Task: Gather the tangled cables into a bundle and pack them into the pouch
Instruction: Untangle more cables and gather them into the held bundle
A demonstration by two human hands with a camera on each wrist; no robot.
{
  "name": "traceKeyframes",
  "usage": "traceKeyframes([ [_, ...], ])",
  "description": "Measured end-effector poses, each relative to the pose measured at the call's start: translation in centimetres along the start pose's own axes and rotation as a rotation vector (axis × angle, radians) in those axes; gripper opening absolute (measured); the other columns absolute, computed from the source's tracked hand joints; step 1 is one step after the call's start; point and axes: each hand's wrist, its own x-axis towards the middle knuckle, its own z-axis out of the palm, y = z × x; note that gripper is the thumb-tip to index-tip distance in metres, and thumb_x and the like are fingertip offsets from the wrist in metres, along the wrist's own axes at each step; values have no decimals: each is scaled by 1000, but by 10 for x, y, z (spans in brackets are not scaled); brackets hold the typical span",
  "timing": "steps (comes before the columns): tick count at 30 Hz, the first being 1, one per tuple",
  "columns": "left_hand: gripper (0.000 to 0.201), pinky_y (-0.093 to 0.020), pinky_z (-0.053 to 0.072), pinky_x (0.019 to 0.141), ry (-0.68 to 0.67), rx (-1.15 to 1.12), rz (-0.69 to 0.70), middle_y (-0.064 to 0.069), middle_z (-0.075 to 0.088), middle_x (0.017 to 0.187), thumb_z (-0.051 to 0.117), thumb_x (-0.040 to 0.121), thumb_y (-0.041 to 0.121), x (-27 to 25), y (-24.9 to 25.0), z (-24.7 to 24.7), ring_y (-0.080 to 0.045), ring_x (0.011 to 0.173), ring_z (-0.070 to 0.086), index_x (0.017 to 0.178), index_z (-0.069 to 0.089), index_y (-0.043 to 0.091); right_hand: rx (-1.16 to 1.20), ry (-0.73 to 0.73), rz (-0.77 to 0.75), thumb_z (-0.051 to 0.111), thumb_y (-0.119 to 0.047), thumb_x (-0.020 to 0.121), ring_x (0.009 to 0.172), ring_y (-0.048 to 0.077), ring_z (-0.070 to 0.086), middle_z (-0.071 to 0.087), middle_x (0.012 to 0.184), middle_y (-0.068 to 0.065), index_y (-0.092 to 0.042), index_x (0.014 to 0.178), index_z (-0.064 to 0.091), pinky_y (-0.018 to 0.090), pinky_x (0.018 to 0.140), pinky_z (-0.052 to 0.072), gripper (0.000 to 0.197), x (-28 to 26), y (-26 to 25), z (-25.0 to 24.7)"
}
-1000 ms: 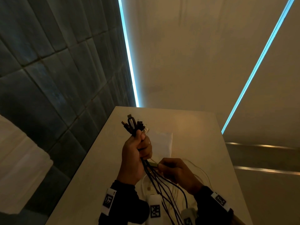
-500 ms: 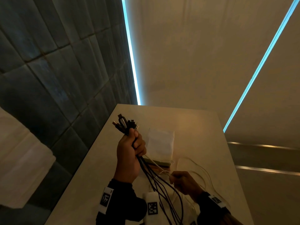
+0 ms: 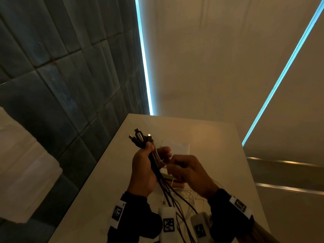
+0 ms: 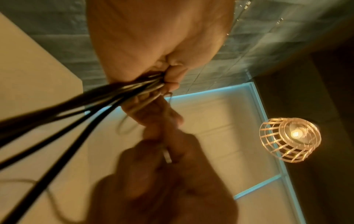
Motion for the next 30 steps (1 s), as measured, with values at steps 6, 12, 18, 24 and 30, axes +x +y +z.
traceKeyframes([
  [6, 24, -24, 29, 47, -141, -156, 20, -5, 56, 67, 42, 95, 30, 1, 0, -3, -9, 44, 30, 76, 48, 16, 87, -28, 210, 57, -13, 93, 43, 4, 35, 44, 52, -4, 2, 74, 61, 15, 44, 27, 25, -21, 38, -3],
  [12, 31, -21, 25, 43, -164, -134, 63, 4, 37, 59, 36, 102, 27, 0, 0, -1, -7, 44, 24, 75, 46, 17, 100, 27, 190, 58, -17, 94, 53, 12, 43, 49, 59, 1, 2, 77, 60, 14, 51, 33, 25, -20, 72, -5],
  [18, 33, -20, 26, 41, -141, -128, 74, 7, 29, 55, 35, 102, 25, -1, 5, -5, -5, 41, 22, 72, 44, 15, 86, 133, 452, 58, -23, 94, 39, 7, 31, 41, 46, -6, -11, 69, 60, 20, 41, 24, 28, -45, 132, -12],
  [24, 32, -21, 25, 40, -120, -83, 90, 7, 30, 54, 35, 102, 25, -2, 7, -9, -6, 41, 22, 72, 43, 14, 120, 173, 597, 44, -7, 93, 44, 12, 20, 30, 52, 0, -8, 75, 57, 32, 48, 11, 22, -43, 147, -20],
  [30, 32, -22, 25, 42, -50, 31, 47, 5, 32, 55, 33, 104, 24, 1, 5, -14, -7, 41, 25, 74, 42, 14, 132, 386, 629, 48, -3, 89, 39, 11, 25, 35, 48, 0, -1, 78, 60, 23, 42, 17, 16, -26, 132, -24],
])
